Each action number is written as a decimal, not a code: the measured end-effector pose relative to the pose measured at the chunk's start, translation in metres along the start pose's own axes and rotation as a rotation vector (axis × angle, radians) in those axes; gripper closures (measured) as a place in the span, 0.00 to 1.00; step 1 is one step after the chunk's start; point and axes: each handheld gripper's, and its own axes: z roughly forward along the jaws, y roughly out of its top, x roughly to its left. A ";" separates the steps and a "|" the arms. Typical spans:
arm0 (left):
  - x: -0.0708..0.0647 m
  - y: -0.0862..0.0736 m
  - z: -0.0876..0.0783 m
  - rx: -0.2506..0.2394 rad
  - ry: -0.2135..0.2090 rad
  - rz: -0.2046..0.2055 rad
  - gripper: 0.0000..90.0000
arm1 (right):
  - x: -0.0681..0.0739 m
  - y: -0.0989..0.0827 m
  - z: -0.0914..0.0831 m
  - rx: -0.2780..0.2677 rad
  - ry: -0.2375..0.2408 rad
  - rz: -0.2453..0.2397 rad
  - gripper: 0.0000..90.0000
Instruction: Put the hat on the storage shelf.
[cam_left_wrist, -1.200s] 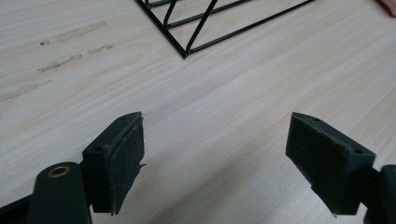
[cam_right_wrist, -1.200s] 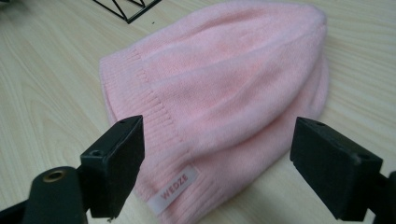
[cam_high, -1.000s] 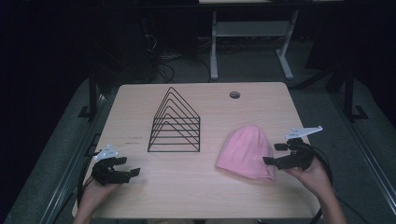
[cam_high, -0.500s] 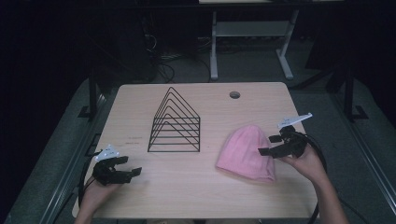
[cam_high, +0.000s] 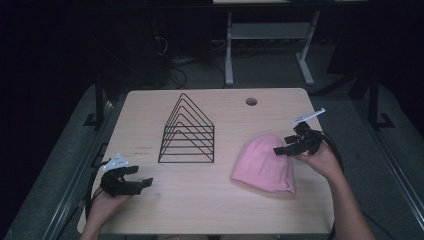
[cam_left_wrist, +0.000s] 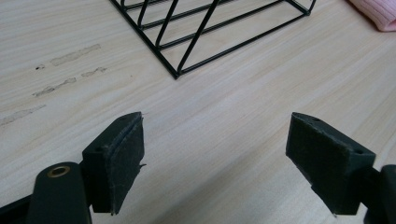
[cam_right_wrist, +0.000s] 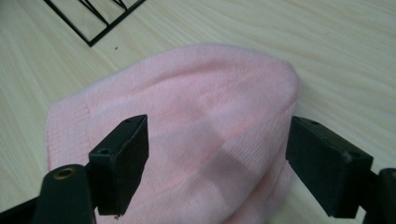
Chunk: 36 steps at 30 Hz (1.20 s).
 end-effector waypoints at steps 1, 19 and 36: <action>0.000 0.000 0.000 0.000 0.000 0.000 0.21 | 0.000 0.000 0.000 0.000 0.000 0.000 0.23; 0.005 0.006 0.007 -0.004 -0.028 0.008 0.21 | -0.020 0.031 0.012 -0.022 -0.013 0.049 0.25; 0.009 0.006 0.007 -0.002 -0.039 0.001 0.21 | -0.048 0.027 0.048 0.042 0.053 0.180 0.45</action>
